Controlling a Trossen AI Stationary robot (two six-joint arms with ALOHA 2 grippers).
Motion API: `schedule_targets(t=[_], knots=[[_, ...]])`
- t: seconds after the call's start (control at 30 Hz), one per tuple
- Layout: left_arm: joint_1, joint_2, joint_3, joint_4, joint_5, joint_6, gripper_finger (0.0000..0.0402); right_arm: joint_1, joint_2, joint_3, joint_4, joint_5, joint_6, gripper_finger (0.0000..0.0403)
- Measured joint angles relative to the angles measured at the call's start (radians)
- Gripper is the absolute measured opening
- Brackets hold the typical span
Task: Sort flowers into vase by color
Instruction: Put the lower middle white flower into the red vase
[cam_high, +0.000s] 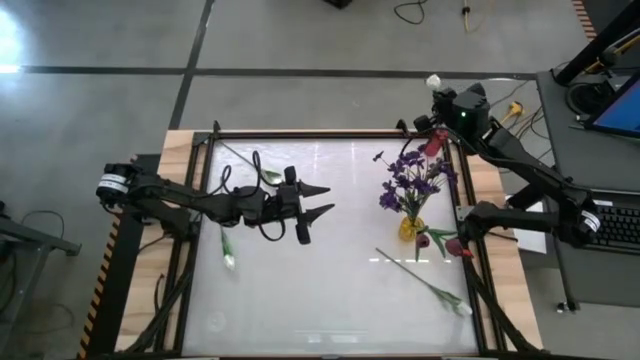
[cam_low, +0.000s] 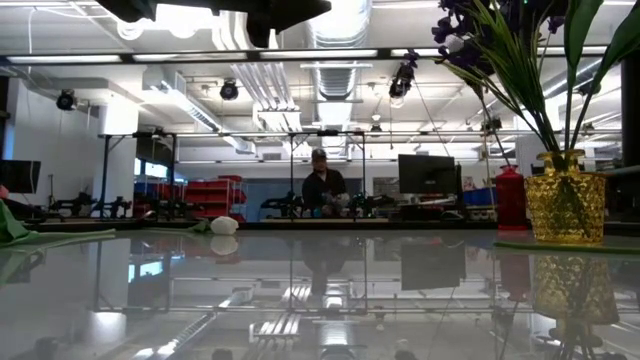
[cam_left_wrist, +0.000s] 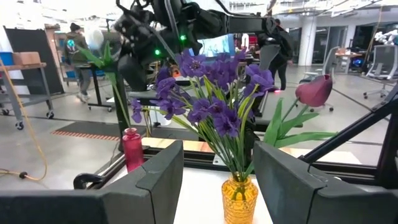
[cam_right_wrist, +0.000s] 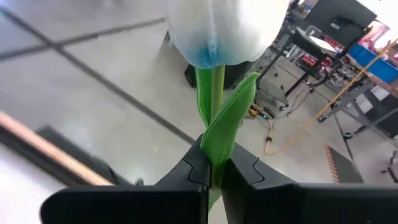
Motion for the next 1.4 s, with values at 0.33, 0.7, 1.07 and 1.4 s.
schedule_targets(t=[0.33, 0.7, 1.07, 1.4], knots=[[-0.001, -0.006, 0.000, -0.030, 0.000, 0.021, 0.0179, -0.002, 0.000, -0.031, -0.126, 0.002, -0.060, 0.0019], [0.005, -0.219, 0.000, -0.376, -0.040, -0.047, 0.0182, -0.002, 0.007, -0.018, -0.160, 0.003, -0.062, 0.0120], [0.005, -0.280, 0.000, -0.431, -0.056, -0.045, 0.0183, -0.002, 0.007, -0.018, -0.165, 0.003, -0.064, 0.0139], [0.005, -0.241, 0.000, -0.437, -0.056, -0.045, 0.0183, -0.001, -0.007, -0.015, -0.187, 0.001, -0.062, 0.0155]])
